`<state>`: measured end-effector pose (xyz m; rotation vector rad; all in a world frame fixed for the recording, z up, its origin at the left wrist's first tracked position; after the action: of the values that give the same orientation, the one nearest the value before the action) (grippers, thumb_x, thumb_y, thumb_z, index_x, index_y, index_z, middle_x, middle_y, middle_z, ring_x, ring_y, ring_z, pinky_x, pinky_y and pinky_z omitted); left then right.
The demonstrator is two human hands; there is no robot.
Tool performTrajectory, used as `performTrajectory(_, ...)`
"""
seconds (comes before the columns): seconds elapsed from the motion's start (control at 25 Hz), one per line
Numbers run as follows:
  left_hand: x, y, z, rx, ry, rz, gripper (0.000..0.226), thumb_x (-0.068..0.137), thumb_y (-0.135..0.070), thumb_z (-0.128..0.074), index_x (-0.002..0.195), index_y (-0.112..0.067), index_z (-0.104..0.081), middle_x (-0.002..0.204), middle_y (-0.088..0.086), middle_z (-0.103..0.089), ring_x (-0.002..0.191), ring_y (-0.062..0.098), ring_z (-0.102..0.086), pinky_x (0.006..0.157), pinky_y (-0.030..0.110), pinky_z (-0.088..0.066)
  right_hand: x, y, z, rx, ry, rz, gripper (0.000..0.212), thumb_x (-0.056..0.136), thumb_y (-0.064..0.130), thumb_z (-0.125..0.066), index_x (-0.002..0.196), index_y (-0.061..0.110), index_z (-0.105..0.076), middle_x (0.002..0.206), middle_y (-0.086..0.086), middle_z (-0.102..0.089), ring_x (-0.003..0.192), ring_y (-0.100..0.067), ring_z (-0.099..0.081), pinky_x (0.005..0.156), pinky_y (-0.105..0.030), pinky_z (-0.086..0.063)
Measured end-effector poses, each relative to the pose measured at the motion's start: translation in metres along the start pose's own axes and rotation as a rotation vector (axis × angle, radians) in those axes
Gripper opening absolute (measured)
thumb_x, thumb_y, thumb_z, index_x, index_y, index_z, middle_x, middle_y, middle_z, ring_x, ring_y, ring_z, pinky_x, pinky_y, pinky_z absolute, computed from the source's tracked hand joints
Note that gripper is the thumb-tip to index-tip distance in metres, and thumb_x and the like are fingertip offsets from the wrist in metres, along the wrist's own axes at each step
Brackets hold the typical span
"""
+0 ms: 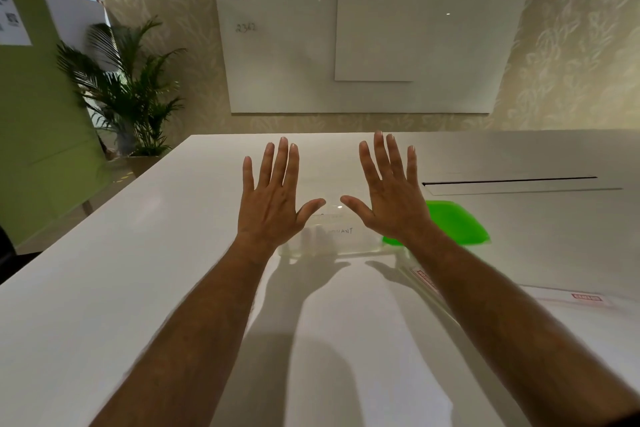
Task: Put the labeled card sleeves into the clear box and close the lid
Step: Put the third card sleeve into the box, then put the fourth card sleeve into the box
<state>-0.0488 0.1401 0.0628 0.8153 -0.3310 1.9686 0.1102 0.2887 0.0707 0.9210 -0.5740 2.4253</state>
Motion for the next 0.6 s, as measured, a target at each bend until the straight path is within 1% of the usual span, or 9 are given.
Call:
performTrajectory(0.28, -0.008, -0.033, 0.006, -0.074, -0.017, -0.074, 0.099, 0.086, -0.082, -0.017, 0.157, -0.014, -0.003, 0.166, 0.009, 0.0, 0.153, 0.03, 0.002, 0.12, 0.059, -0.003, -0.031, -0.029, 0.022, -0.072, 0.04, -0.047, 0.095, 0.088, 0.077, -0.023, 0.156, 0.014, -0.005, 0.164, -0.017, -0.001, 0.151, -0.034, 0.001, 0.116, -0.063, -0.009)
performTrajectory(0.44, -0.007, -0.066, 0.007, -0.112, -0.002, -0.138, 0.098, 0.087, -0.079, -0.021, 0.157, -0.014, -0.003, 0.166, 0.01, -0.001, 0.153, 0.03, 0.002, 0.12, 0.059, -0.006, -0.052, -0.057, 0.038, -0.133, 0.084, -0.085, 0.096, 0.087, 0.079, -0.023, 0.156, 0.014, -0.006, 0.164, -0.017, -0.002, 0.151, -0.035, 0.0, 0.116, -0.063, -0.009)
performTrajectory(0.6, -0.008, -0.105, 0.006, -0.153, 0.028, -0.222, 0.098, 0.087, -0.079, -0.018, 0.157, -0.013, -0.003, 0.166, 0.01, 0.0, 0.152, 0.031, 0.002, 0.12, 0.059, -0.006, -0.081, -0.082, 0.055, -0.18, 0.111, -0.128, 0.096, 0.087, 0.078, -0.024, 0.156, 0.013, -0.006, 0.164, -0.017, -0.002, 0.151, -0.035, -0.001, 0.116, -0.063, -0.009)
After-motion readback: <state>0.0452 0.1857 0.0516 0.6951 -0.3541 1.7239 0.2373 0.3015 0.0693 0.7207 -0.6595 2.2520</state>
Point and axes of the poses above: each hand's wrist, its own x-axis towards the middle knuckle, its own z-axis out of the back of the hand, y = z × x, the point moved 4 cm from there along x, towards the middle knuckle
